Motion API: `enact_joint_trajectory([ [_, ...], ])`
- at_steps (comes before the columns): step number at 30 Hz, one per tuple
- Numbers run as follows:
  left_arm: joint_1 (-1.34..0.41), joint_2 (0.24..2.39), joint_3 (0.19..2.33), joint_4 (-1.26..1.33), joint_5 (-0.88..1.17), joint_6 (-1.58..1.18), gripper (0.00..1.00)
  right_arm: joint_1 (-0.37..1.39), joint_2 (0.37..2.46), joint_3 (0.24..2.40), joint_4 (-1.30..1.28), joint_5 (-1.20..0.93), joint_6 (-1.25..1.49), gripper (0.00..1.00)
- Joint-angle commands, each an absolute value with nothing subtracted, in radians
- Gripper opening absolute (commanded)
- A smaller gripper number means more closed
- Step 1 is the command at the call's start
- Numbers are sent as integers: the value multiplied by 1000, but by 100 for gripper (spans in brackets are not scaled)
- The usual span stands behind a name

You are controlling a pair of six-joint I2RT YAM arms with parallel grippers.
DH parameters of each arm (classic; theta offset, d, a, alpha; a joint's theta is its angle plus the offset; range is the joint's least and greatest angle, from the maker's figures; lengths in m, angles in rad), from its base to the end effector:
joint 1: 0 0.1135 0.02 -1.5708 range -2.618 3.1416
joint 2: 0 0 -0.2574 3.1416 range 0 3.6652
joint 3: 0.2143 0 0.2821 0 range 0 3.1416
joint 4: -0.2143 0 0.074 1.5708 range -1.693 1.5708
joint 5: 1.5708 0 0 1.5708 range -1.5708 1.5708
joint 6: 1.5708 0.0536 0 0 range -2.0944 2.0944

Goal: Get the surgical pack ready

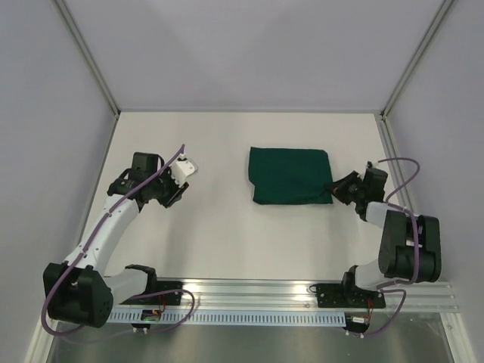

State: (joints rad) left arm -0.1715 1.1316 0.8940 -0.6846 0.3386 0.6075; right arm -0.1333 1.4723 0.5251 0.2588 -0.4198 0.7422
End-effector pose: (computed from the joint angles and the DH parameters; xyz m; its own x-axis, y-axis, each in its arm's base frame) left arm 0.2608 -0.0633 0.2406 -0.4400 0.6226 -0.6471 0.7427 0.6573 0.1275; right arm 0.2996 -0.0181 0.1028 -0.5929 0.7023 -0.3941 0.2851 0.6408 0.7128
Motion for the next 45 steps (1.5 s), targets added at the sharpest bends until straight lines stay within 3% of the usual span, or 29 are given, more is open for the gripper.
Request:
enact_joint_trajectory([
  [1, -149, 1114, 891, -670, 356, 581, 42, -271, 1463, 549, 90, -342, 666, 0],
  [3, -146, 1118, 894, -670, 354, 580, 42, -319, 1457, 535, 135, -362, 676, 0],
  [10, -143, 1126, 888, -657, 347, 572, 42, -328, 1526, 786, -40, -253, 546, 6],
  [15, -141, 1118, 876, -649, 339, 571, 42, -328, 1586, 923, -132, -178, 488, 3],
  [22, -135, 1118, 876, -652, 336, 566, 42, -328, 1652, 996, -164, -212, 491, 5],
  [23, -133, 1115, 873, -652, 336, 565, 42, -328, 1648, 994, -184, -204, 492, 9],
  [24, -133, 1117, 870, -649, 336, 565, 42, -328, 1625, 985, -196, -166, 492, 34],
  [25, -132, 1115, 868, -649, 336, 563, 43, -330, 1608, 982, -205, -146, 489, 49],
  [26, -132, 1120, 864, -647, 337, 561, 44, -328, 1567, 977, -227, -126, 483, 72],
  [29, -132, 1129, 862, -641, 331, 554, 48, -328, 1482, 963, -276, -46, 479, 99],
  [36, -130, 1144, 822, -605, 322, 532, 54, -328, 1111, 775, -296, 228, 554, 100],
  [45, -126, 1152, 661, -373, 299, 477, 59, -328, 760, 332, -34, 316, 660, 100],
])
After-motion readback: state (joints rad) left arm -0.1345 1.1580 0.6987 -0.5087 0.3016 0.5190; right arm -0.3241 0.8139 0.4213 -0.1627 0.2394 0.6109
